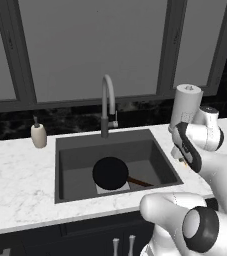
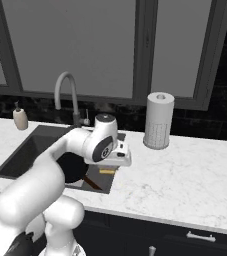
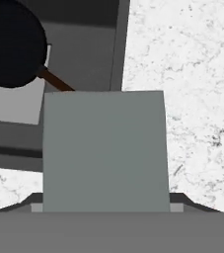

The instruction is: Pick the pan and sponge and place them into the sink. Then turn on the water.

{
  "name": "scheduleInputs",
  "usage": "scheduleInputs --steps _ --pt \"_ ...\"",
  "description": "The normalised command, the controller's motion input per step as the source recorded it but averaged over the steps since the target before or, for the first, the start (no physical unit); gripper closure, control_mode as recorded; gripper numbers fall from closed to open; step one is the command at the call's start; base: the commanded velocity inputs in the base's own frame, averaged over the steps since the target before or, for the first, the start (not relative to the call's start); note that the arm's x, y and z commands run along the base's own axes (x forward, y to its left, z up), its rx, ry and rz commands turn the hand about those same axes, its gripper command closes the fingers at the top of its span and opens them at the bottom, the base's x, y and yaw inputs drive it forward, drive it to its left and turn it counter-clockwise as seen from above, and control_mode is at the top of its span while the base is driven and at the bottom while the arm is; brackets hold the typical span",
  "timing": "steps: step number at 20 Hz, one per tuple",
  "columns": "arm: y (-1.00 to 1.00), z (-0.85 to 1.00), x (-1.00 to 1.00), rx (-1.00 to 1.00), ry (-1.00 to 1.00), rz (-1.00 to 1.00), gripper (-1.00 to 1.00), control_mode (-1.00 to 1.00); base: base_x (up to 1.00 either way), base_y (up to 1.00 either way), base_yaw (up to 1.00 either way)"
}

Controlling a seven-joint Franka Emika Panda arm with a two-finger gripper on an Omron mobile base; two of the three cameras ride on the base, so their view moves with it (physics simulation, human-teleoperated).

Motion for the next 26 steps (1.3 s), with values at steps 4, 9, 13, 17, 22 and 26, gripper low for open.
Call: scheduleInputs --steps 4,9,13,17,22,26 --pt "0.16 0.26 -0.11 0.0 0.0 0.39 1.0 -1.0 0.0 0.0 0.0" --pt "0.24 0.0 0.07 0.0 -0.03 0.46 1.0 -1.0 0.0 0.0 0.0" --pt "0.57 0.0 0.34 0.0 -0.14 0.33 1.0 -1.0 0.0 0.0 0.0" --pt "0.64 0.0 0.3 0.0 -0.08 0.25 1.0 -1.0 0.0 0.0 0.0" --pt "0.61 -0.21 0.34 0.0 0.0 0.08 1.0 -1.0 0.0 0.0 0.0" --pt "0.38 -0.41 0.4 0.04 0.0 0.1 1.0 -1.0 0.0 0.0 0.0"
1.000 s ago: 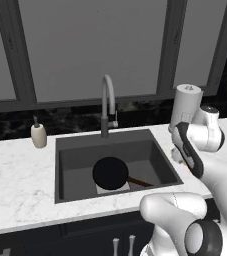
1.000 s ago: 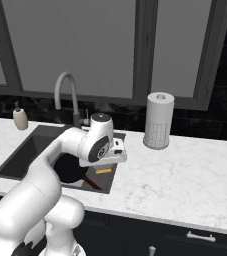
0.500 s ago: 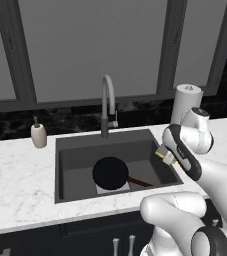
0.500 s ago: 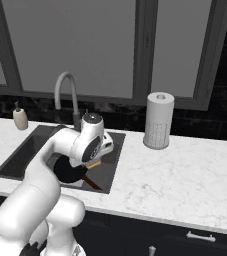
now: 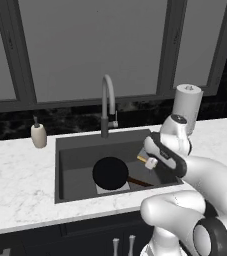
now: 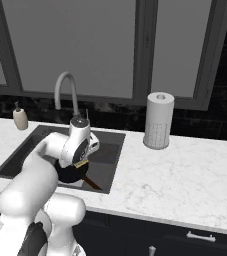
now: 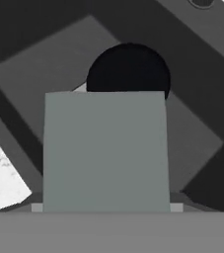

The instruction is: Pick the pan and sponge and place them into the sink. Then turn on the water.

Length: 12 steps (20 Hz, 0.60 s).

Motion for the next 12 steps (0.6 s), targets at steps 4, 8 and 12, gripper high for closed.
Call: scheduleInputs --steps 4,8,12 --pt "0.23 -0.51 0.48 0.05 0.0 0.13 1.0 -1.0 0.0 0.0 0.0" --pt "0.23 -0.52 0.45 0.07 0.0 0.15 1.0 -1.0 0.0 0.0 0.0" --pt "0.27 -0.52 0.39 0.04 0.0 0.14 1.0 -1.0 0.0 0.0 0.0"
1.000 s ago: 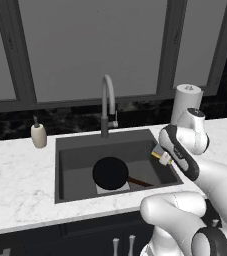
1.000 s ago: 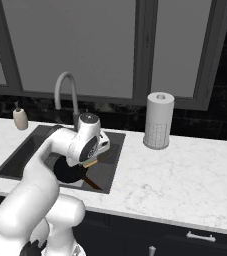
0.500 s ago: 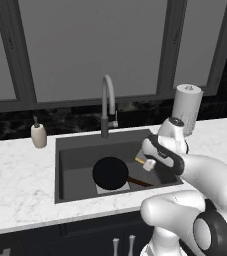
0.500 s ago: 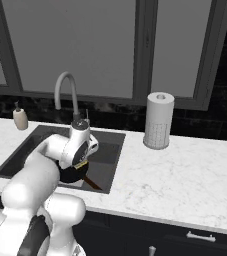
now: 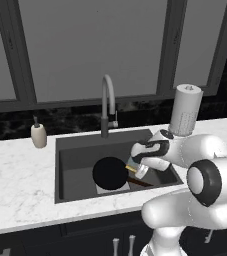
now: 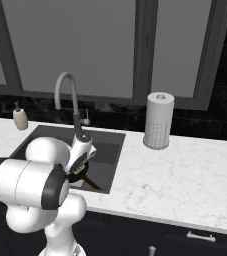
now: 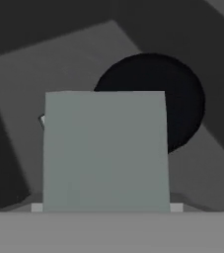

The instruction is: Pick the pan and sponge and place them into the sink. Then turn on the water.

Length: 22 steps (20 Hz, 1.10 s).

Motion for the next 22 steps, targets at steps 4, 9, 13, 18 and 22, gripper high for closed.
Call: scheduleInputs --steps 4,9,13,18,22 --pt "0.36 -0.39 0.41 0.0 0.0 0.05 1.0 -1.0 0.0 0.0 0.0" --pt "0.29 -0.33 0.49 0.0 0.02 0.0 1.0 -1.0 0.0 0.0 0.0" --pt "0.07 -0.47 0.42 0.0 0.01 0.0 1.0 -1.0 0.0 0.0 0.0" --pt "0.0 -0.48 0.28 0.0 0.0 0.0 1.0 -1.0 0.0 0.0 0.0" --pt "0.01 -0.45 0.32 0.0 0.0 0.0 1.0 -1.0 0.0 0.0 0.0"
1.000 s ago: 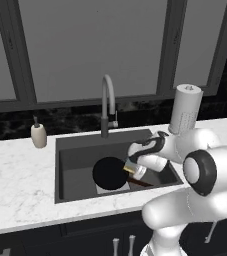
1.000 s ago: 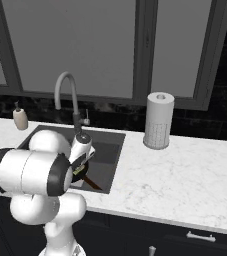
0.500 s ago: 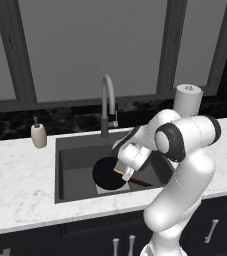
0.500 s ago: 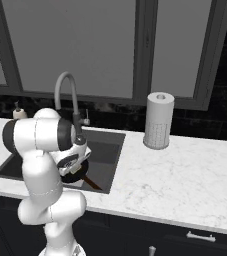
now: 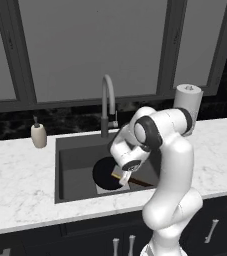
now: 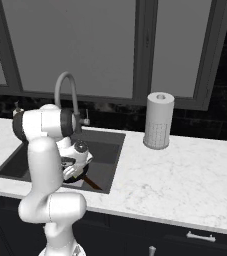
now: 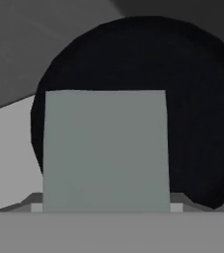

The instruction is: Pick the pan and sponge and place them into the sink. Then turn on the water.

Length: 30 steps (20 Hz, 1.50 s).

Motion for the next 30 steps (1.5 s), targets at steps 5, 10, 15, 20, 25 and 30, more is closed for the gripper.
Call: scheduleInputs --steps 5,10,15,20,25,30 --pt "0.01 -0.31 0.3 0.0 -0.01 0.0 1.0 -1.0 0.0 0.0 0.0" --pt "0.0 -0.1 0.31 0.0 -0.07 0.0 1.0 -1.0 0.0 0.0 0.0" --pt "0.0 0.0 0.39 0.0 -0.1 0.0 1.0 -1.0 0.0 0.0 0.0" --pt "0.0 0.0 0.41 0.02 -0.17 0.0 -1.0 -1.0 0.0 0.0 0.0" --pt "-0.09 0.1 0.23 0.1 -0.25 0.0 -1.0 -1.0 0.0 0.0 0.0" --pt "-0.13 0.21 0.13 0.12 -0.24 0.0 -1.0 -1.0 0.0 0.0 0.0"
